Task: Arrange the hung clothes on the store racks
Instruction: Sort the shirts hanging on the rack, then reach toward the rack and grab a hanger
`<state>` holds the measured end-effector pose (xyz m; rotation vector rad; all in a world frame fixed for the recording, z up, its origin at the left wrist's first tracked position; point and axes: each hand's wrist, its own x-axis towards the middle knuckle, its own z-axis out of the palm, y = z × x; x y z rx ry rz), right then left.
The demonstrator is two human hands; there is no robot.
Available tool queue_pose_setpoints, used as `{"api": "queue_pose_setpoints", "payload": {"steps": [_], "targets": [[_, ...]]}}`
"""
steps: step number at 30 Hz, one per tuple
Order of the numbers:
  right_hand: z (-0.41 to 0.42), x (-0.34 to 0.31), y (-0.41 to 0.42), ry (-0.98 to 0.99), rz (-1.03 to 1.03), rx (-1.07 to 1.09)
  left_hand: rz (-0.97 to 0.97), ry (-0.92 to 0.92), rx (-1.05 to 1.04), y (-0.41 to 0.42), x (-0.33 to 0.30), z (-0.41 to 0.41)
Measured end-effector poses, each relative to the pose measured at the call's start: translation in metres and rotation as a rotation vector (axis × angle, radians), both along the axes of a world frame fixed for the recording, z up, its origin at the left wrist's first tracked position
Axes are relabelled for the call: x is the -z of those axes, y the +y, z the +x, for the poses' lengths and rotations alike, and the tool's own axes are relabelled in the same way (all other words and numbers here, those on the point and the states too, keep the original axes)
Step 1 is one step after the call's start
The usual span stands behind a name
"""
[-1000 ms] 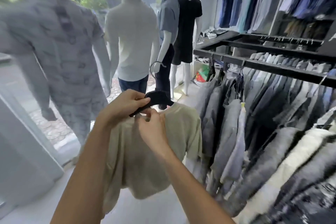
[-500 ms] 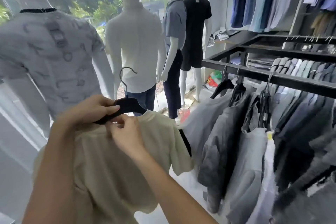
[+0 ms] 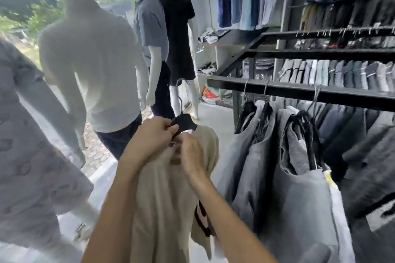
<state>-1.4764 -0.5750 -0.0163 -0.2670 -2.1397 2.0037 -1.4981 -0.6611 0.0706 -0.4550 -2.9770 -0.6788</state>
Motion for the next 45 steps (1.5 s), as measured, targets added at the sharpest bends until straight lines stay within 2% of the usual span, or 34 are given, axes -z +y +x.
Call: {"api": "queue_pose_setpoints", "payload": {"steps": [3, 8, 12, 14, 16, 20, 22, 24, 29, 33, 35, 37, 40, 42, 45], "targets": [[-0.022, -0.009, 0.04, -0.015, -0.079, 0.185, 0.09, 0.032, 0.157, 0.04, 0.002, -0.026], [-0.037, -0.016, 0.077, 0.057, -0.025, 0.501, 0.158, 0.083, 0.404, 0.093, 0.006, -0.051], [-0.041, -0.008, 0.092, -0.042, -0.025, 0.651, 0.193, 0.091, 0.491, 0.116, 0.021, -0.063], [-0.046, -0.007, 0.096, -0.062, 0.107, 0.705, 0.204, 0.089, 0.517, 0.121, 0.024, -0.065], [-0.047, -0.003, 0.096, -0.128, 0.297, 0.707, 0.232, 0.096, 0.543, 0.121, 0.026, -0.064], [-0.052, 0.014, 0.097, -0.25, 0.514, 0.688, 0.245, 0.046, 0.528, 0.118, 0.046, -0.071], [-0.059, 0.026, 0.096, -0.396, 0.558, 0.616, 0.233, -0.018, 0.503, 0.118, 0.061, -0.076], [-0.066, 0.043, 0.091, -0.463, 0.52, 0.561, 0.219, -0.044, 0.486, 0.116, 0.072, -0.077], [-0.053, 0.041, 0.078, -0.344, 0.366, 0.687, 0.229, 0.027, 0.493, 0.111, 0.077, -0.072], [-0.042, 0.028, 0.075, -0.283, 0.212, 0.654, 0.25, -0.018, 0.449, 0.11, 0.082, -0.071], [-0.036, 0.024, 0.075, -0.249, 0.207, 0.641, 0.242, 0.004, 0.396, 0.11, 0.079, -0.069], [-0.026, 0.016, 0.077, -0.215, 0.217, 0.632, 0.321, 0.071, 0.314, 0.109, 0.073, -0.064], [-0.008, 0.006, 0.083, -0.166, 0.207, 0.583, 0.528, 0.344, 0.242, 0.111, 0.062, -0.05], [0.013, 0.0, 0.088, -0.126, 0.199, 0.574, 0.638, 0.474, 0.272, 0.119, 0.056, -0.033], [0.06, -0.012, 0.1, -0.074, 0.236, 0.63, 0.743, 0.476, 0.409, 0.14, 0.052, 0.007]]}}
